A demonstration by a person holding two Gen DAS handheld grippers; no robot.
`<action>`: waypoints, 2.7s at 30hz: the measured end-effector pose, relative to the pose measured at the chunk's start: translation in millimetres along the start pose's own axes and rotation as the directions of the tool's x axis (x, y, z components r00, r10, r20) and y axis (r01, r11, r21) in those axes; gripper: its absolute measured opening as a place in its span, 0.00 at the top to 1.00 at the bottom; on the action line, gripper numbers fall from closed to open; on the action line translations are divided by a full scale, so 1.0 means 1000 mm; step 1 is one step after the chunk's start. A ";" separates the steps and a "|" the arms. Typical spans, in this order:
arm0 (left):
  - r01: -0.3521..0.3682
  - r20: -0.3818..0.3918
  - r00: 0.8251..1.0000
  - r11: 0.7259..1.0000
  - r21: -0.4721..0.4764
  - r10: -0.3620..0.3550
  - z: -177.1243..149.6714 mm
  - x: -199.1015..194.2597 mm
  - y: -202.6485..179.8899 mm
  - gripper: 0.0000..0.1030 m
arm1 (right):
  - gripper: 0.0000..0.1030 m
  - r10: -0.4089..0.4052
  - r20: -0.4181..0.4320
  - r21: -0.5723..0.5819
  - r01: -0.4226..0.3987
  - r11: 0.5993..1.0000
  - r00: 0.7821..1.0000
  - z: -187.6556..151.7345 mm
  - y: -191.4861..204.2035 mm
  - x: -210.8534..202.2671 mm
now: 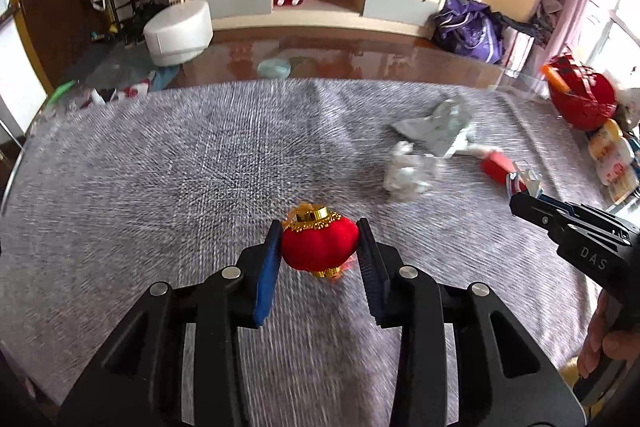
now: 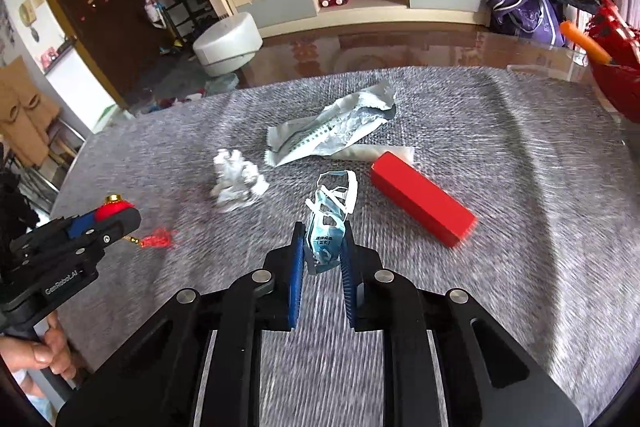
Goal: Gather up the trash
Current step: 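Carry both items over the bin and open both tools to drop them, then grasp the white tissue with the left tool while the right tool grasps the red block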
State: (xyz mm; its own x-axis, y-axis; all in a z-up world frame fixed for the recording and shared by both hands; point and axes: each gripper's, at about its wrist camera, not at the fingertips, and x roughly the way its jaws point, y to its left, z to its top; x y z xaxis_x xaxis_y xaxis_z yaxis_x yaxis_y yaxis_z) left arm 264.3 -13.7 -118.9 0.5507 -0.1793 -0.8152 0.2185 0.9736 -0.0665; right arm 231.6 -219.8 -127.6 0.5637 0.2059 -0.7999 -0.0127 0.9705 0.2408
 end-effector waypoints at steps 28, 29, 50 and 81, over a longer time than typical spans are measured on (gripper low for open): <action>0.099 -0.015 0.995 0.993 0.066 -0.098 -0.216 -0.133 -0.050 0.66 | 0.82 0.087 -0.091 -0.006 -0.088 0.996 0.992 -0.191 0.026 -0.116; 0.100 -0.028 0.995 0.993 0.067 -0.098 -0.224 -0.130 -0.051 0.66 | 0.82 0.084 -0.101 -0.005 -0.085 0.996 0.991 -0.196 0.028 -0.113; 0.113 -0.304 0.947 0.993 0.014 -0.104 -0.300 -0.032 -0.060 0.66 | 0.80 0.104 -0.336 0.073 -0.084 0.994 0.936 -0.262 0.013 -0.031; 0.062 -0.179 0.982 0.998 0.025 -0.056 -0.227 -0.082 -0.044 0.08 | 0.11 0.055 -0.126 0.049 -0.049 0.998 0.990 -0.172 -0.011 -0.088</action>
State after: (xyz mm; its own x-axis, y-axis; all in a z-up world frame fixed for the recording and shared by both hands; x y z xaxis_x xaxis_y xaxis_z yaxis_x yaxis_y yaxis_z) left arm 26.3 -9.3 -179.7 0.3845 -0.2058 -0.8999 0.2724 0.9567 -0.1024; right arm 40.0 -227.1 -154.6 0.4536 0.2733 -0.8483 -0.0003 0.9519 0.3065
